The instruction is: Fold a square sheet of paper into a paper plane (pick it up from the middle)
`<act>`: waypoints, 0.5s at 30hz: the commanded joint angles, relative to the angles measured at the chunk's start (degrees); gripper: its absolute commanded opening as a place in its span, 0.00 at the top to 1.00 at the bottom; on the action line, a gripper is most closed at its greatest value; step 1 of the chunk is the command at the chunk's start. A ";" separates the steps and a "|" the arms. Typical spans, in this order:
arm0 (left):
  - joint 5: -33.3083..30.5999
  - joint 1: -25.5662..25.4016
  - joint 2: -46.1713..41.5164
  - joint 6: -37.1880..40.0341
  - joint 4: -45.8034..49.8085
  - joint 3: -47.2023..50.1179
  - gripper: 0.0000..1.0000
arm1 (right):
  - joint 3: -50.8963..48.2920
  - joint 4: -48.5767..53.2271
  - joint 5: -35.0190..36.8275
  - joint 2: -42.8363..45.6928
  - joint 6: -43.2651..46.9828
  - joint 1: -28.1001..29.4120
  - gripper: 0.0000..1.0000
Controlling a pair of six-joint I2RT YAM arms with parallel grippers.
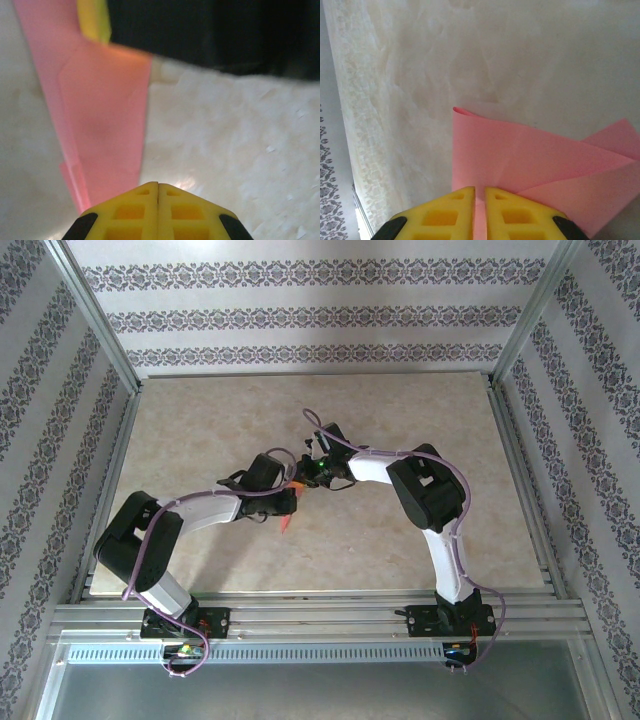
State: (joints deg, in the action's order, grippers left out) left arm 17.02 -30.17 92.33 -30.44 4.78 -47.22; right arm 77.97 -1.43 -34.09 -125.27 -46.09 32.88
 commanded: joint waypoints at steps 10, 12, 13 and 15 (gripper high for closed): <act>-1.14 3.43 7.96 -4.85 -5.73 -3.11 1.00 | 0.29 2.97 1.44 -1.55 -0.98 0.87 0.84; -2.20 3.54 8.28 -4.98 -5.25 -2.76 1.00 | 0.25 2.13 0.85 -0.79 -1.18 0.68 0.84; -2.92 3.48 8.29 -4.91 -4.64 -2.75 1.00 | 0.12 1.49 0.26 -0.11 -1.23 0.44 0.84; -4.85 3.54 8.17 -4.42 -2.64 -2.75 1.00 | -0.42 -0.15 -0.45 2.00 -1.08 -0.12 0.83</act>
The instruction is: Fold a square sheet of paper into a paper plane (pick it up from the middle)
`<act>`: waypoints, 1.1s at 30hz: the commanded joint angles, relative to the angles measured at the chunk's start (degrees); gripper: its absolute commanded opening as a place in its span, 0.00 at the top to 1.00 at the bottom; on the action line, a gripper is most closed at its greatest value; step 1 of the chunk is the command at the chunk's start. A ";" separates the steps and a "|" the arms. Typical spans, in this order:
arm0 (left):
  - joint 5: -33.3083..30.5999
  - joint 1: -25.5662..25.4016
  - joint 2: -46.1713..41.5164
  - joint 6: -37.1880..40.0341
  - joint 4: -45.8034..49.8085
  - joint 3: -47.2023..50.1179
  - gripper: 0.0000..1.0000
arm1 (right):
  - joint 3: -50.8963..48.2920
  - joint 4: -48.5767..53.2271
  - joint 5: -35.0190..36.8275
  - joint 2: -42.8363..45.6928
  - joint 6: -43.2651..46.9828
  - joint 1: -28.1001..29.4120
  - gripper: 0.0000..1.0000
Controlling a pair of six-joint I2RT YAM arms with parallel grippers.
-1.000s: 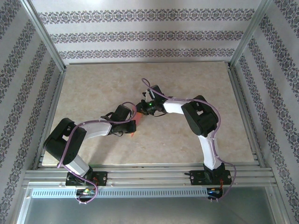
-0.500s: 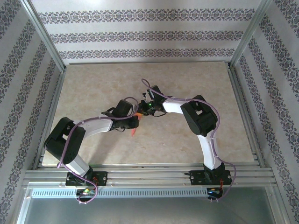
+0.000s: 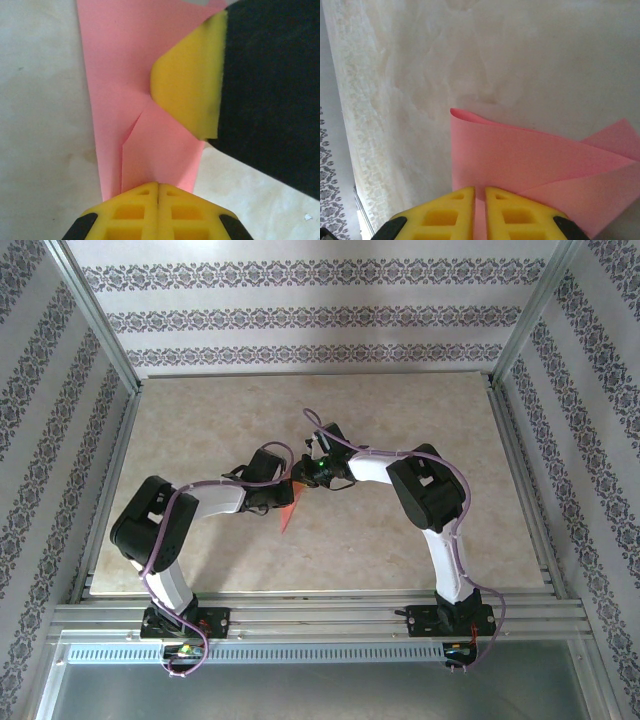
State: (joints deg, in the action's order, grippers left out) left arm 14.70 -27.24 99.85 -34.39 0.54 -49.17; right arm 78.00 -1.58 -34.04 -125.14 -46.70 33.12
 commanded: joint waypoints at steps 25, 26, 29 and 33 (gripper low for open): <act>-1.07 0.53 1.67 2.45 4.69 -0.10 1.00 | -3.20 3.04 4.34 1.92 1.34 -0.10 0.96; -0.75 0.61 1.75 2.84 5.26 -0.12 1.00 | -3.20 3.01 4.99 1.61 1.18 -0.95 0.97; -0.10 0.60 1.79 4.26 6.69 0.22 1.00 | -2.08 3.49 7.15 0.52 0.68 -3.41 0.97; 0.52 0.58 1.94 5.36 7.79 0.96 1.00 | 0.54 4.20 8.65 -1.58 -0.65 -6.54 0.97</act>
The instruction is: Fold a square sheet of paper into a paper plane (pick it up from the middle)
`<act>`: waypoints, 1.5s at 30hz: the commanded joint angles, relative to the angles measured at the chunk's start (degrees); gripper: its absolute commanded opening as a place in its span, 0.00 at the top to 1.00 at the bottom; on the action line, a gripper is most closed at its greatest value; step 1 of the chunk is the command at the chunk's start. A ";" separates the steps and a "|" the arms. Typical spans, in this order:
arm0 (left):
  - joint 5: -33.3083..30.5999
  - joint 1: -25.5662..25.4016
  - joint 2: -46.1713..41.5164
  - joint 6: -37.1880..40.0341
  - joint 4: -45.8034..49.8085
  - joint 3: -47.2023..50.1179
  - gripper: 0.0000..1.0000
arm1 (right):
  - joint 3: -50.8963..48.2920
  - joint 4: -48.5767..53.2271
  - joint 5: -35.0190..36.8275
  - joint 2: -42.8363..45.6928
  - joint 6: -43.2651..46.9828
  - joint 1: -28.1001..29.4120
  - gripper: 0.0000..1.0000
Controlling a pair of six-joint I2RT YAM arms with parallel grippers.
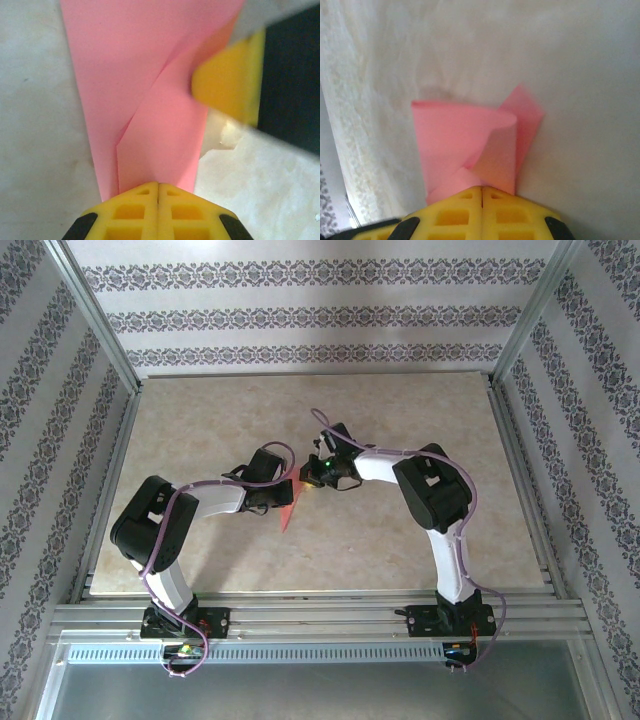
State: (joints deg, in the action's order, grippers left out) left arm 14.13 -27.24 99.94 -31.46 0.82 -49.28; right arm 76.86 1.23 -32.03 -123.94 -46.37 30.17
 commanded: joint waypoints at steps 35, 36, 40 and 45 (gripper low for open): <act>3.53 0.58 2.80 3.76 7.09 0.06 1.00 | 1.04 2.08 8.15 -0.80 -3.46 1.17 0.96; 3.61 0.58 2.73 3.74 7.14 0.07 1.00 | 1.46 2.40 9.21 -1.27 -3.14 0.34 0.97; 3.79 0.61 2.87 3.92 7.18 0.12 1.00 | 3.60 3.20 11.20 -2.98 -3.03 -3.69 0.97; 4.06 0.58 3.06 4.20 7.35 -0.31 1.00 | 8.34 6.16 11.78 -3.55 -0.95 -6.70 0.96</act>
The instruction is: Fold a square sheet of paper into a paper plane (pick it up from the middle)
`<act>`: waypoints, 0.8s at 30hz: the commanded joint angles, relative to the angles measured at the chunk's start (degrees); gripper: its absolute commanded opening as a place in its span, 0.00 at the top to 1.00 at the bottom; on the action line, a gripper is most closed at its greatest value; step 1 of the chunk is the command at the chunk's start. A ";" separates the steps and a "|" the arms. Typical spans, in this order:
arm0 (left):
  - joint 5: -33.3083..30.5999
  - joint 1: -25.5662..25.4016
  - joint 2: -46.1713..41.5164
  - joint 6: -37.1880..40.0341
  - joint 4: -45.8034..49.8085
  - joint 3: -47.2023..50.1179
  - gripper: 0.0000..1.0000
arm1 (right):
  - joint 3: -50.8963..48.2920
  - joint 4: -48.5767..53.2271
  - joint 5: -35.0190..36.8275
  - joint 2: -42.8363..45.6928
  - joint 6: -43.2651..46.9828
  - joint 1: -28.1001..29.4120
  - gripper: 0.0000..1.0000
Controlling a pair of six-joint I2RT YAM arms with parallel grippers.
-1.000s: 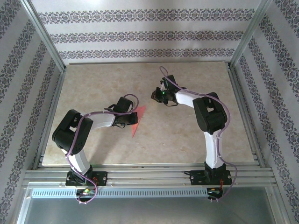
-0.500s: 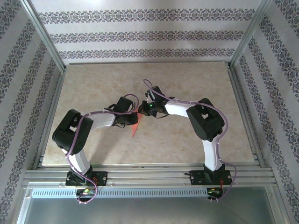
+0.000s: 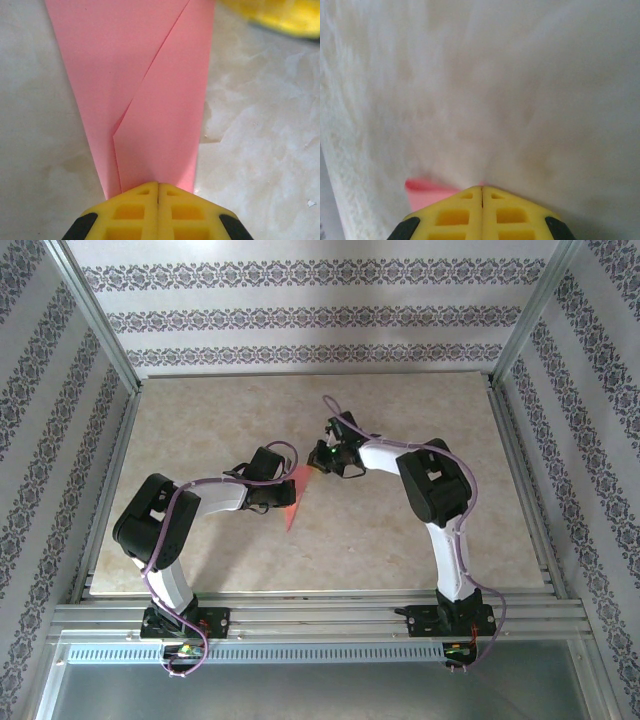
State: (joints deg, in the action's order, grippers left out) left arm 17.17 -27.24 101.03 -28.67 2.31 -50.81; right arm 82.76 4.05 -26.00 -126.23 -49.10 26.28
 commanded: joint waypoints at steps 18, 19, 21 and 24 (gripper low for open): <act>3.57 2.10 -11.49 -2.76 7.06 -2.89 0.74 | -12.36 6.50 9.86 21.61 6.53 3.33 0.72; 3.49 2.93 -13.09 -3.57 6.92 -1.70 0.70 | -13.59 6.42 10.85 22.70 5.63 3.85 0.70; 3.41 4.93 -16.34 -4.20 7.33 0.64 0.65 | -15.97 5.74 12.70 24.90 3.16 4.70 0.65; 1.70 8.29 -21.31 -3.72 9.52 3.67 0.55 | -18.49 5.01 14.22 27.53 0.76 5.88 0.58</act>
State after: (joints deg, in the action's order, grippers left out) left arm 20.25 -21.61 82.41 -31.68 8.21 -50.17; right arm 65.87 9.30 -15.42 -101.67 -45.23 31.42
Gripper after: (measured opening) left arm 0.431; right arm 0.411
